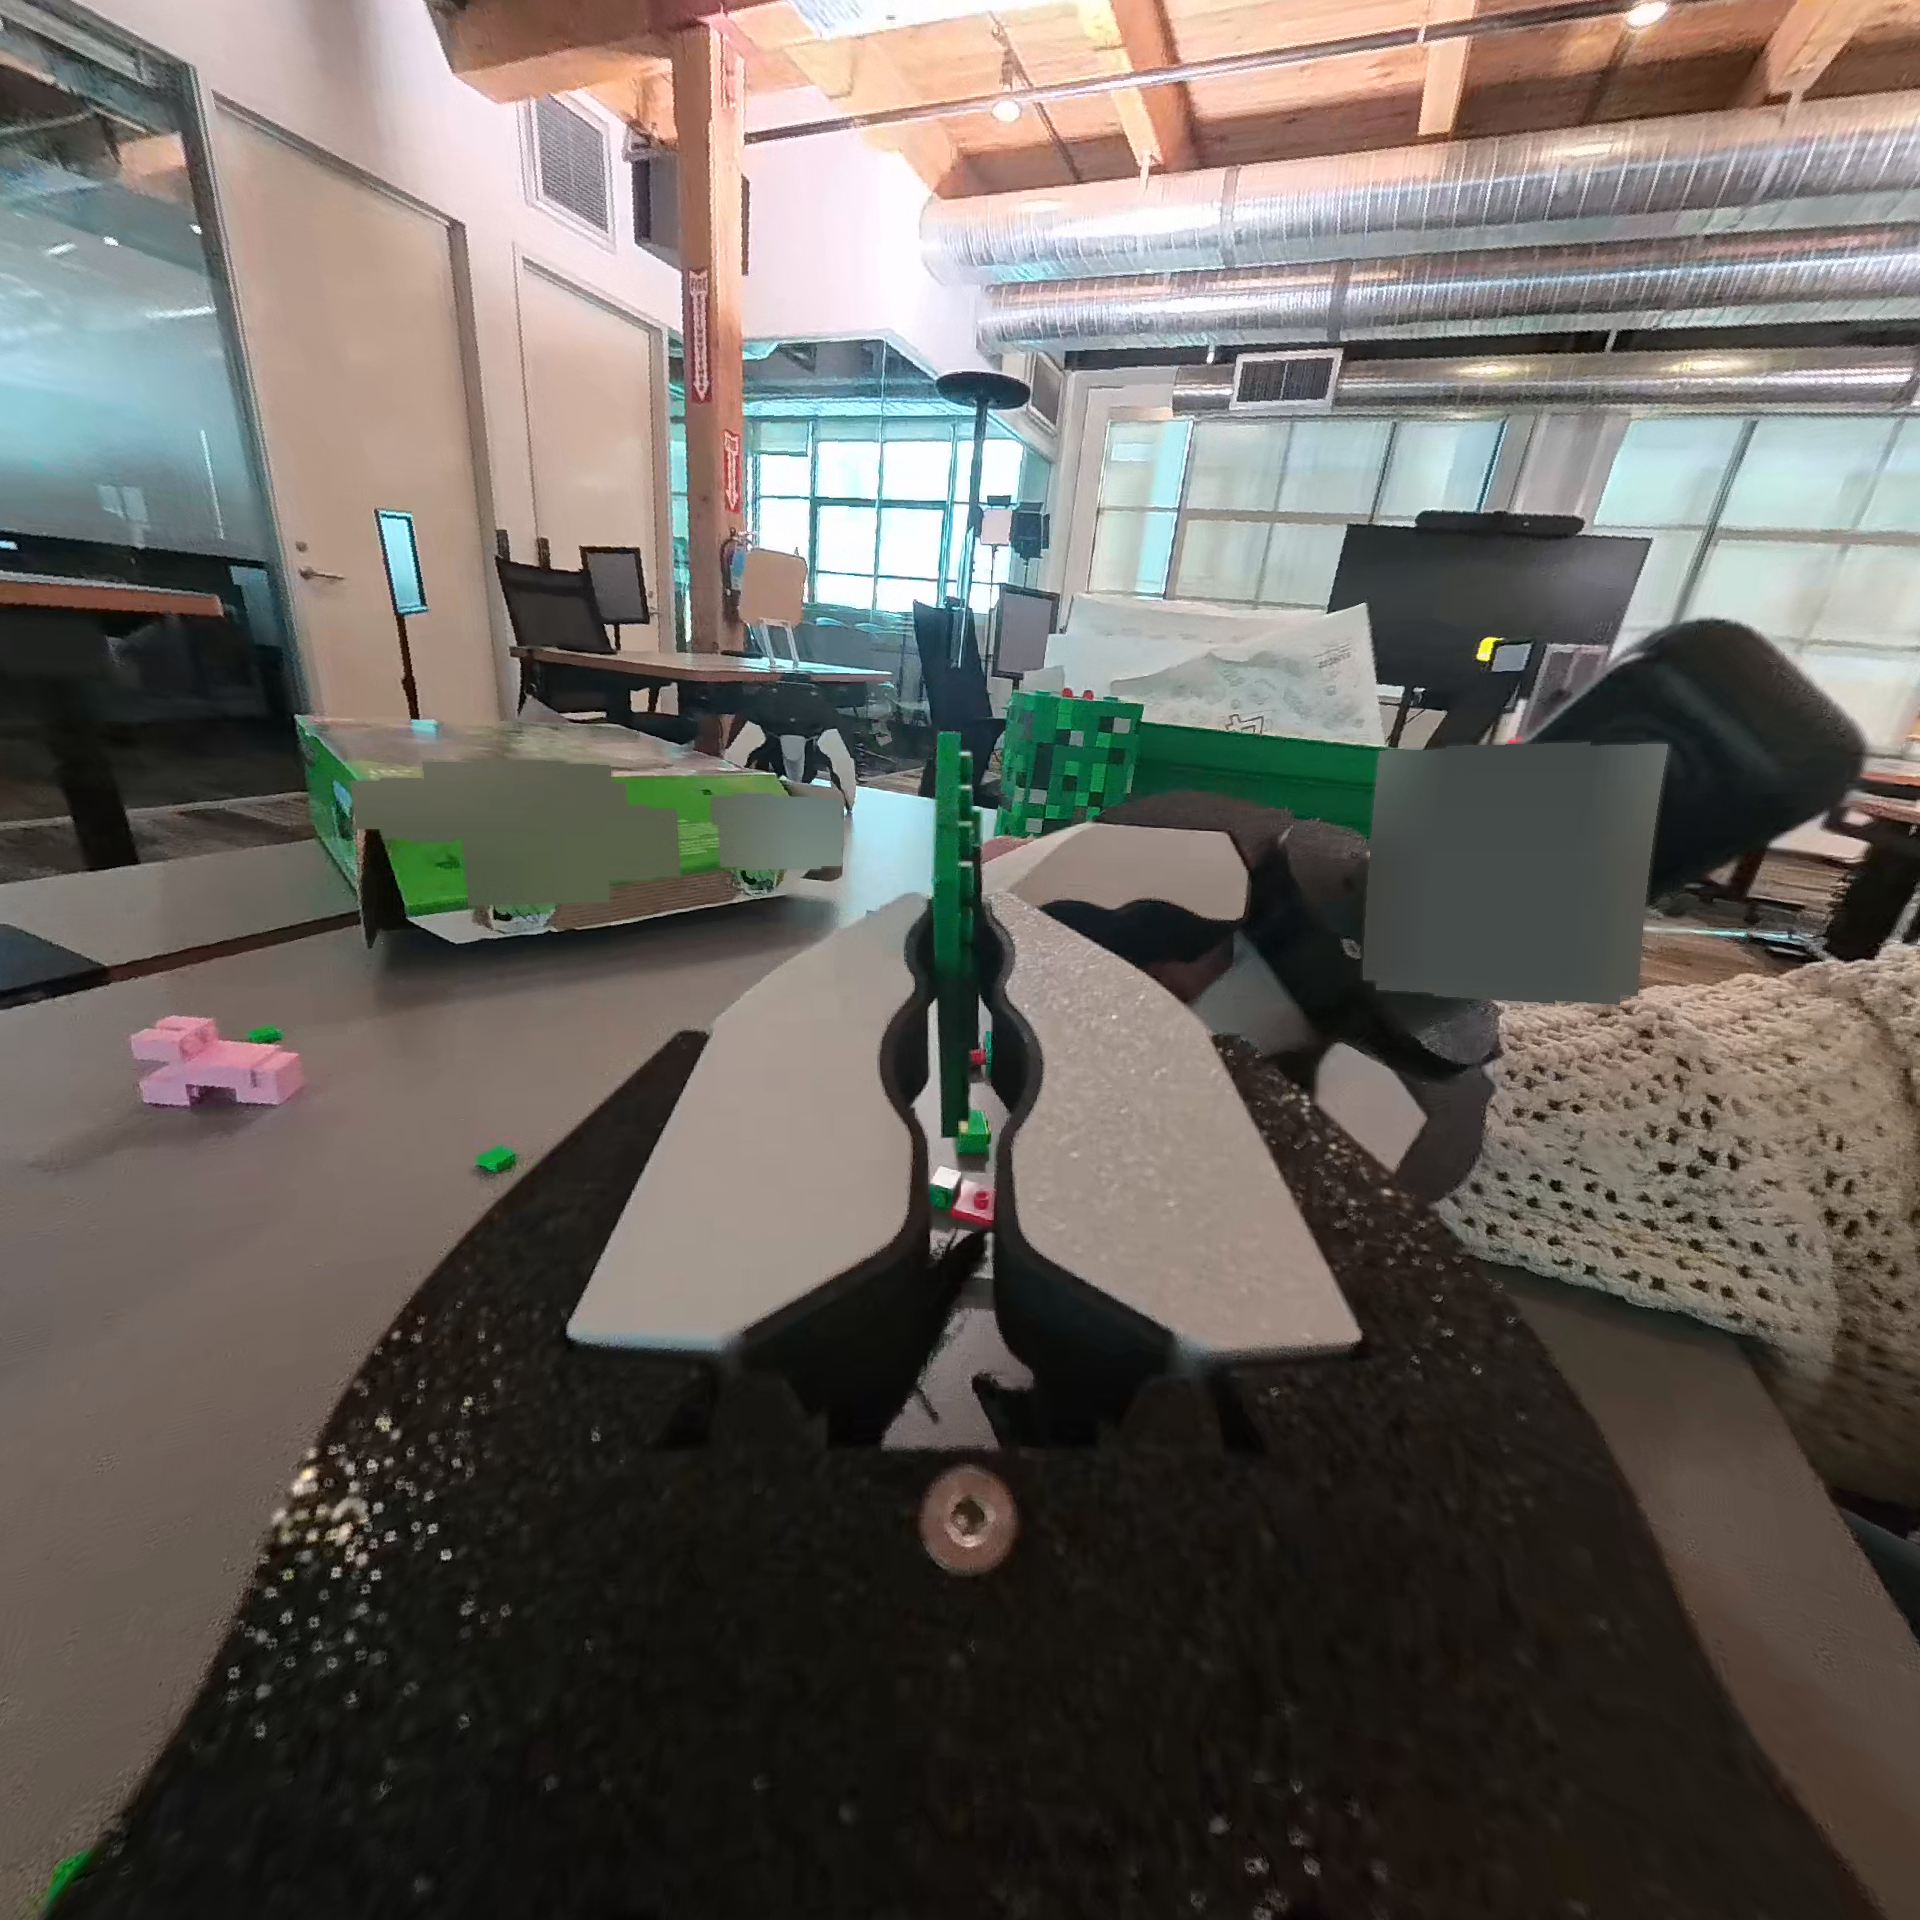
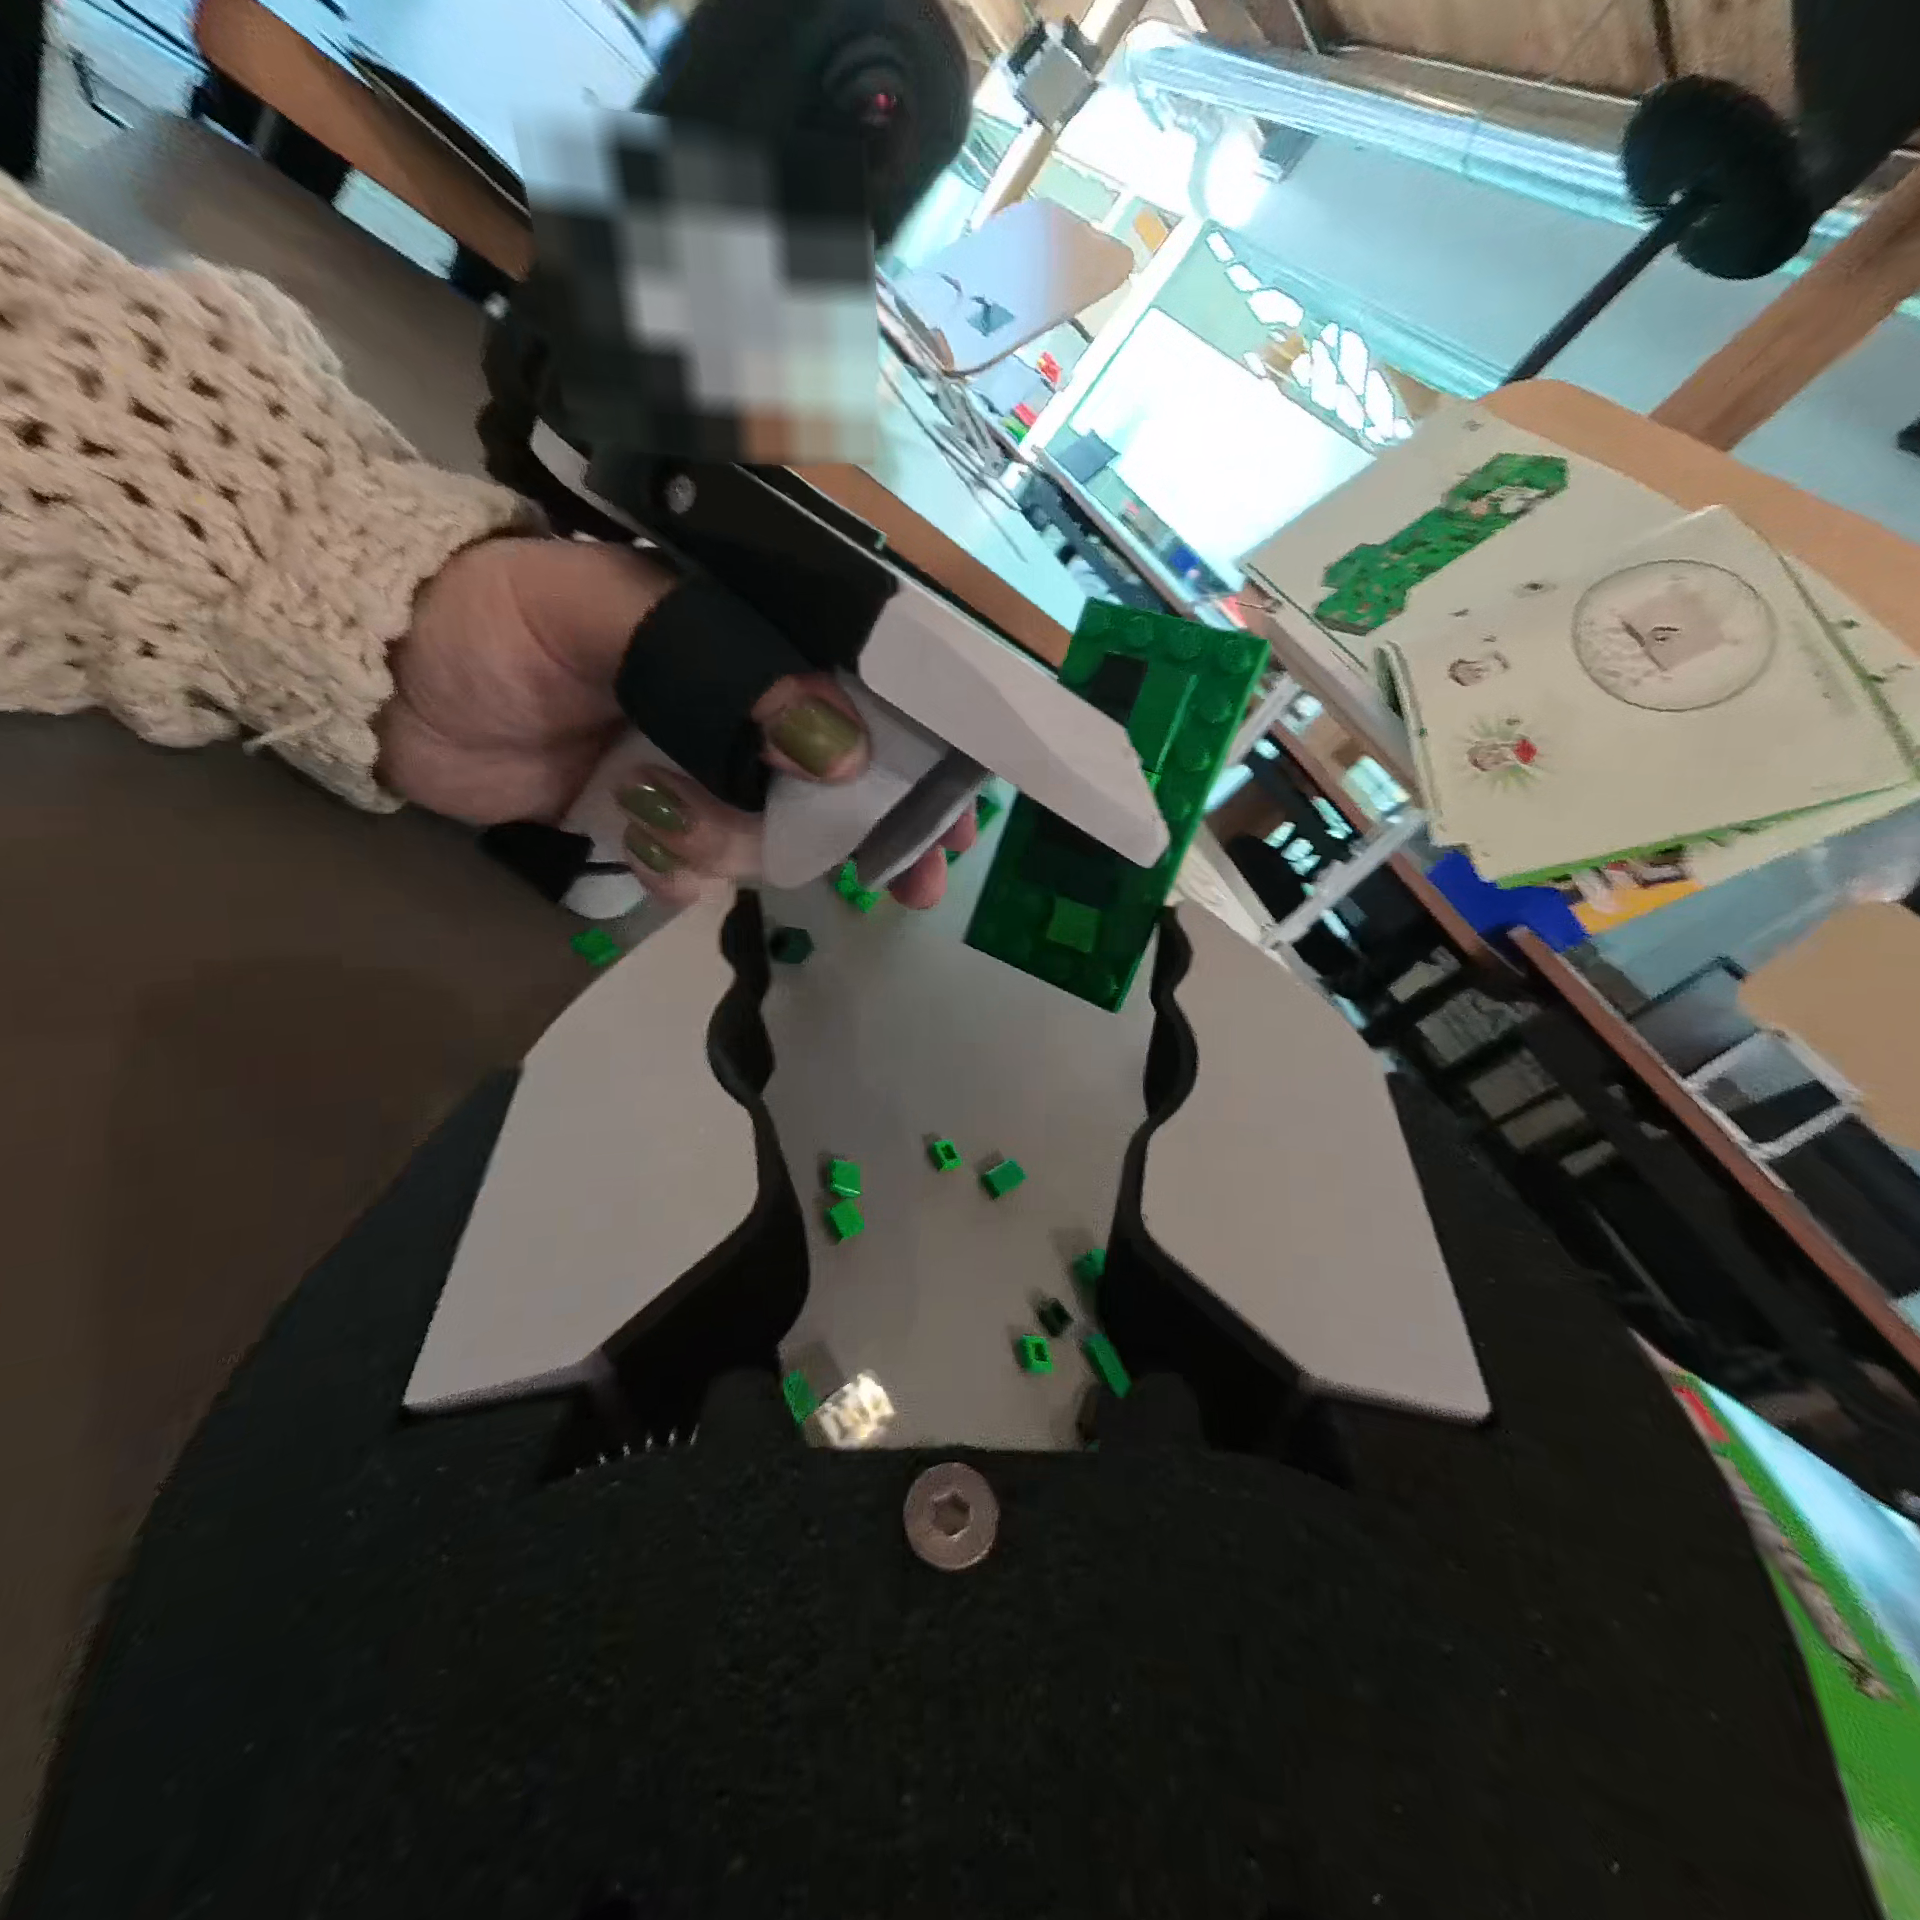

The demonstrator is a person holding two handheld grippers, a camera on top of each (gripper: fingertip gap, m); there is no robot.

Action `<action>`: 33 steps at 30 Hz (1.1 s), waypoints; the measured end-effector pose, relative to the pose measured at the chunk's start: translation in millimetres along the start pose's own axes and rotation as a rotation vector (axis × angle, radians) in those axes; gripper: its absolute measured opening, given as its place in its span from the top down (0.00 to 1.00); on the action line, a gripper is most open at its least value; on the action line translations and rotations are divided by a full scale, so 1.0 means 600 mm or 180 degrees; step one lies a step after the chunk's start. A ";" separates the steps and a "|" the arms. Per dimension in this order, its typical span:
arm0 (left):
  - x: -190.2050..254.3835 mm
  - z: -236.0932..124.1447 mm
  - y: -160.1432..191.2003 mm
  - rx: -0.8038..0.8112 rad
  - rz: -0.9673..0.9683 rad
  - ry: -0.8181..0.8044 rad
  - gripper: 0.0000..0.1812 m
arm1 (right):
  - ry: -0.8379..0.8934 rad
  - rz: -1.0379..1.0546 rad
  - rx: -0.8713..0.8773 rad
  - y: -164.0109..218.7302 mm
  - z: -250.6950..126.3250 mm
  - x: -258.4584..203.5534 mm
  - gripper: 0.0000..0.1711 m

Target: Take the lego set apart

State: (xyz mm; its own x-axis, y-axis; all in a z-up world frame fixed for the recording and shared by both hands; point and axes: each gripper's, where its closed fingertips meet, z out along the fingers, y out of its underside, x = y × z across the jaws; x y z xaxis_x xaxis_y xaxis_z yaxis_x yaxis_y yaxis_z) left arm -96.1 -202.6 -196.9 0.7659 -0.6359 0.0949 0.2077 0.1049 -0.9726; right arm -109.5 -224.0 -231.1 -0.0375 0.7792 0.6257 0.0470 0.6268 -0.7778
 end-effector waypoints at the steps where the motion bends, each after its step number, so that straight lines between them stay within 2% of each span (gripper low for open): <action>1: 0.001 0.001 0.001 -0.0009 -0.0037 0.0021 0.97 | 0.0105 -0.0056 -0.0045 0.003 0.000 0.007 0.63; 5: 0.011 0.005 0.006 -0.0069 -0.0155 0.0163 0.97 | 0.0130 -0.0029 -0.0151 0.011 0.002 0.009 0.67; 6: 0.015 0.006 0.007 -0.0082 -0.0167 0.0216 0.97 | 0.0123 -0.0013 -0.0200 0.015 0.001 0.010 0.81; 7: 0.019 0.007 0.007 -0.0086 -0.0202 0.0266 0.97 | 0.0078 0.0027 -0.0231 0.017 -0.001 0.010 0.88; 10: 0.019 0.008 0.008 -0.0093 -0.0227 0.0268 0.97 | -0.0129 0.0331 -0.0223 0.022 -0.004 0.007 0.91; 13: 0.011 0.007 0.003 -0.0020 -0.0138 0.0139 0.89 | -0.0203 0.0612 -0.0193 0.025 -0.012 0.017 0.97; 17: 0.014 0.011 0.009 -0.0113 -0.0042 0.0122 0.91 | -0.0370 0.0915 -0.0177 0.030 -0.019 0.020 0.98; 20: 0.022 0.009 0.013 -0.0194 -0.0214 0.0326 0.97 | -0.0638 0.1138 -0.0098 0.027 -0.022 0.007 0.96; 22: 0.026 0.006 0.006 -0.0162 -0.0391 0.0467 0.97 | -0.0673 0.1116 0.0071 0.016 -0.027 0.007 0.95; 25: 0.025 0.004 0.027 -0.0507 -0.0389 0.0490 0.97 | -0.0724 0.1226 0.0308 -0.005 -0.037 0.013 0.85; 28: 0.040 0.006 0.051 -0.0833 -0.0199 0.0610 0.97 | -0.0812 0.1639 0.0659 -0.027 -0.053 0.031 0.83; 31: 0.055 0.010 0.068 -0.1024 -0.0063 0.0702 0.97 | -0.0989 0.1979 0.0739 -0.029 -0.059 0.034 0.85; 33: 0.056 0.011 0.071 -0.1065 0.0015 0.0679 0.97 | -0.1016 0.1874 0.0688 -0.024 -0.059 0.030 0.89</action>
State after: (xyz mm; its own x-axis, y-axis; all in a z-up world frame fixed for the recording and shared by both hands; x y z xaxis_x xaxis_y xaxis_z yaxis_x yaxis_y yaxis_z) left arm -57.6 -214.5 -233.9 0.6155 -0.7842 0.0782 -0.0324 -0.1244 -0.9917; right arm -75.8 -218.6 -206.5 -0.3594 0.9302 0.0745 -0.0488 0.0610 -0.9969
